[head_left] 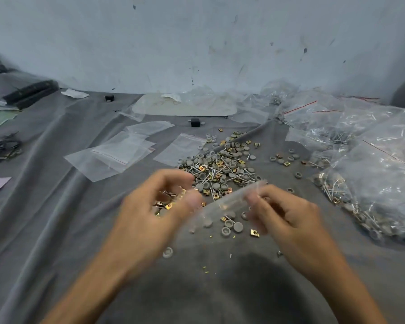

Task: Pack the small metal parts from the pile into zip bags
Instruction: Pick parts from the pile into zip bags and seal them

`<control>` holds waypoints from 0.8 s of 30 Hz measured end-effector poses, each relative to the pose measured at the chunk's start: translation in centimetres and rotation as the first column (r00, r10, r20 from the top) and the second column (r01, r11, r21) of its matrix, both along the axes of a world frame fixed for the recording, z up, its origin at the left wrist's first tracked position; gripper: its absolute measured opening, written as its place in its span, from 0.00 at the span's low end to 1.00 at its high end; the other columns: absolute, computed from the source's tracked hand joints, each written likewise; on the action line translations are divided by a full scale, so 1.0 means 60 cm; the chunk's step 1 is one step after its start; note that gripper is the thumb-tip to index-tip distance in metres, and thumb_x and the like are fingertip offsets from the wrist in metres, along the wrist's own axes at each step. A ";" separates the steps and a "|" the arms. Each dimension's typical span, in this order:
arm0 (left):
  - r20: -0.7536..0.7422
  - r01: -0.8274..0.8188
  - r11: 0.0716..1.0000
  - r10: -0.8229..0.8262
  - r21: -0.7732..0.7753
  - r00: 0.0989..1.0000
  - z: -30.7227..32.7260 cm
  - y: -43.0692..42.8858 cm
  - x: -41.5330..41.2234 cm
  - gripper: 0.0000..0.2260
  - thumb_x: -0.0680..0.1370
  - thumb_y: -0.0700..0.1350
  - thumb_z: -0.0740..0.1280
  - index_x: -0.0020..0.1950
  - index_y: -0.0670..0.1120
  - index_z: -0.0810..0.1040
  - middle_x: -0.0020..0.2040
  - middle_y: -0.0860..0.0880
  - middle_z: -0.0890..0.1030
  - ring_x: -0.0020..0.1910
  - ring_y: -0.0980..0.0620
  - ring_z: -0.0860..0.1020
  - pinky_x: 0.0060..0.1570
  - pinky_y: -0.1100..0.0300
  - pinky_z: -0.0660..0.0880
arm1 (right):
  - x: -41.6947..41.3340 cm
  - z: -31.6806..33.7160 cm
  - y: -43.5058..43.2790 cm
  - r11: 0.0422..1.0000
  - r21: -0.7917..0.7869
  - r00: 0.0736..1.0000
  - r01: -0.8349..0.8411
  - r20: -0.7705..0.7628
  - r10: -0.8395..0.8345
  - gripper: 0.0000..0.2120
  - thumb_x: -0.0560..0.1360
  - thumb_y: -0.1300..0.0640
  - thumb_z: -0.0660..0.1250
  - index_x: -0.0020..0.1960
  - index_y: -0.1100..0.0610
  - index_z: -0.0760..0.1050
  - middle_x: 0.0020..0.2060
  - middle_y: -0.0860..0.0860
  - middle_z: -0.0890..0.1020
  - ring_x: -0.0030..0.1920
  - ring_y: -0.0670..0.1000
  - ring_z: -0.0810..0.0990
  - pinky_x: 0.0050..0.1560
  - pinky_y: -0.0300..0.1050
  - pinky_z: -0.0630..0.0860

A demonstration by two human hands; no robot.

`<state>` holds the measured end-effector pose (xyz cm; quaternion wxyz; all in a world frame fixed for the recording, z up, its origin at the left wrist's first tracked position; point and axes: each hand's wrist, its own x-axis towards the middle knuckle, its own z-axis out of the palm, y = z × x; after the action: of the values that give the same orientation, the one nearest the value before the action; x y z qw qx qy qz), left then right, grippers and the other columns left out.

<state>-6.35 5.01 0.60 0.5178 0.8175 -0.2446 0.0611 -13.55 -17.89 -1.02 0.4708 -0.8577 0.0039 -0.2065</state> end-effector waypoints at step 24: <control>-0.167 0.295 0.909 -0.255 0.294 0.952 -0.037 0.004 0.006 0.22 0.78 0.67 0.59 0.49 0.49 0.81 0.33 0.49 0.76 0.31 0.60 0.70 0.35 0.49 0.75 | -0.011 0.032 -0.027 0.816 0.557 0.940 -0.156 -0.170 0.295 0.23 0.65 0.35 0.77 0.42 0.56 0.81 0.35 0.60 0.84 0.31 0.53 0.81 0.31 0.41 0.79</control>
<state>-5.97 5.28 -1.61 0.3983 0.8491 -0.3311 -0.1038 -14.23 -19.53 0.90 0.7083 -0.7050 0.0179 -0.0304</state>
